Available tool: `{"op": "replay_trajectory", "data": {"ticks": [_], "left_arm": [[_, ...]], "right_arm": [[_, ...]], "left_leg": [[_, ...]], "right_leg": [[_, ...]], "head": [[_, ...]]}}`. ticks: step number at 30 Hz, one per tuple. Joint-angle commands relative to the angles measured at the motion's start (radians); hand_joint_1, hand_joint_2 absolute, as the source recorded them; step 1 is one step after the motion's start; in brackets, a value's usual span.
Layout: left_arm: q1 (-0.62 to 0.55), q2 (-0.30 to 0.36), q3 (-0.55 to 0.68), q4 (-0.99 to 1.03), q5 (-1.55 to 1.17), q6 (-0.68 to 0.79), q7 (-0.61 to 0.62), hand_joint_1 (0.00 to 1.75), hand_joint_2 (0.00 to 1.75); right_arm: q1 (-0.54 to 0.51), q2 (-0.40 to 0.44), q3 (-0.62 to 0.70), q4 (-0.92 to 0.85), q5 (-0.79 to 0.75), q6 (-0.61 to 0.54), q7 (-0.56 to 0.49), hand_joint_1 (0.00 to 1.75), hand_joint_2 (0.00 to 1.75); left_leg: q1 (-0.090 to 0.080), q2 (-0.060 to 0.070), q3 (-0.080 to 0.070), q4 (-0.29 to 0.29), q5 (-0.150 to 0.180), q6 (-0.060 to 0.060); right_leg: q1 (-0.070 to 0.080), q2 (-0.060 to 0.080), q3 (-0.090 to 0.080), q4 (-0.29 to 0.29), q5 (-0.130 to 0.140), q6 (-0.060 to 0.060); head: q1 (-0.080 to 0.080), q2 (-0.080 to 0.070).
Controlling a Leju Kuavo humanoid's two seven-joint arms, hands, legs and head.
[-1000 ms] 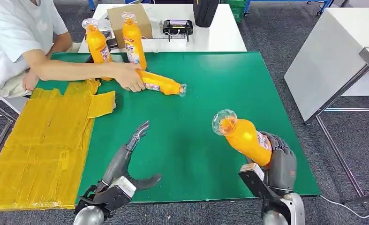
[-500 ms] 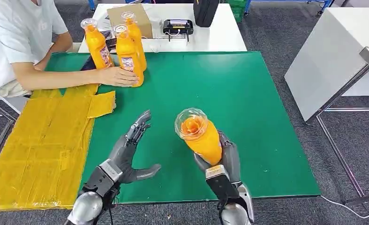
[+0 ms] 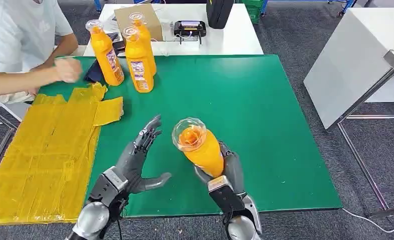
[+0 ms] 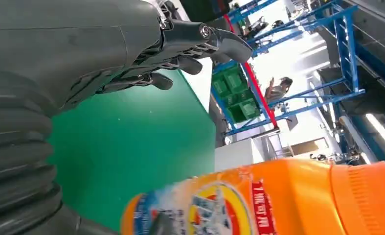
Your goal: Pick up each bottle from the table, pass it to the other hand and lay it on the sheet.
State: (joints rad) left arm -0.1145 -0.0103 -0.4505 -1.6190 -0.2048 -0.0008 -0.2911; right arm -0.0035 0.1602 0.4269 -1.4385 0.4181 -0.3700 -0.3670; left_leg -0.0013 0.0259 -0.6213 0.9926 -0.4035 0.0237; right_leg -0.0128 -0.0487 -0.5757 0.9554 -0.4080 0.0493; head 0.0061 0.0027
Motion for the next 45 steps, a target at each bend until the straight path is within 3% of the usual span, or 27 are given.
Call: {"op": "replay_trajectory", "data": {"ticks": [1,6,18,25,44,45], "left_arm": [[-0.072,0.004,-0.051,0.097,-0.004,0.008,-0.011,0.00,1.75],[-0.085,-0.011,-0.085,0.107,-0.073,0.071,-0.018,0.00,1.75],[-0.105,-0.019,-0.118,0.125,-0.064,0.067,-0.018,0.00,1.75],[-0.113,-0.034,-0.097,0.132,-0.017,0.044,-0.010,0.00,1.75],[-0.117,-0.045,-0.074,0.142,0.034,0.037,-0.013,0.00,1.75],[-0.118,-0.045,-0.072,0.144,0.035,0.038,-0.013,1.75,1.75]], "right_arm": [[-0.128,-0.006,0.097,0.162,-0.059,0.006,-0.006,1.75,1.75],[-0.164,-0.007,0.124,0.193,-0.050,0.011,0.019,1.75,1.75],[-0.197,-0.008,0.187,0.274,0.083,-0.035,0.058,1.75,1.75],[-0.219,0.002,0.285,0.378,0.259,-0.084,0.082,1.75,1.75],[-0.236,0.008,0.329,0.429,0.282,-0.090,0.076,1.75,1.75],[-0.236,0.009,0.334,0.435,0.283,-0.090,0.077,1.75,1.75]], "left_leg": [[0.001,-0.001,0.004,-0.001,-0.001,-0.001],[0.001,-0.002,0.004,0.000,-0.001,-0.001],[0.001,-0.002,0.003,0.000,-0.001,-0.001],[0.001,-0.001,0.004,0.000,-0.001,-0.001],[0.001,-0.002,0.002,-0.001,0.000,-0.001],[0.001,-0.003,0.003,0.000,-0.001,-0.001]], "right_leg": [[0.000,0.004,0.004,-0.001,-0.001,-0.001],[0.000,0.003,0.005,-0.001,-0.002,-0.002],[0.000,0.003,0.004,-0.001,-0.001,-0.001],[0.000,0.003,0.004,-0.001,-0.001,-0.001],[0.000,0.001,0.001,-0.001,-0.001,-0.001],[0.000,0.001,0.003,-0.001,-0.002,-0.002]], "head": [[0.000,0.000],[0.000,0.000],[0.000,0.000],[0.000,0.000],[0.000,0.000],[0.000,0.000]]}}
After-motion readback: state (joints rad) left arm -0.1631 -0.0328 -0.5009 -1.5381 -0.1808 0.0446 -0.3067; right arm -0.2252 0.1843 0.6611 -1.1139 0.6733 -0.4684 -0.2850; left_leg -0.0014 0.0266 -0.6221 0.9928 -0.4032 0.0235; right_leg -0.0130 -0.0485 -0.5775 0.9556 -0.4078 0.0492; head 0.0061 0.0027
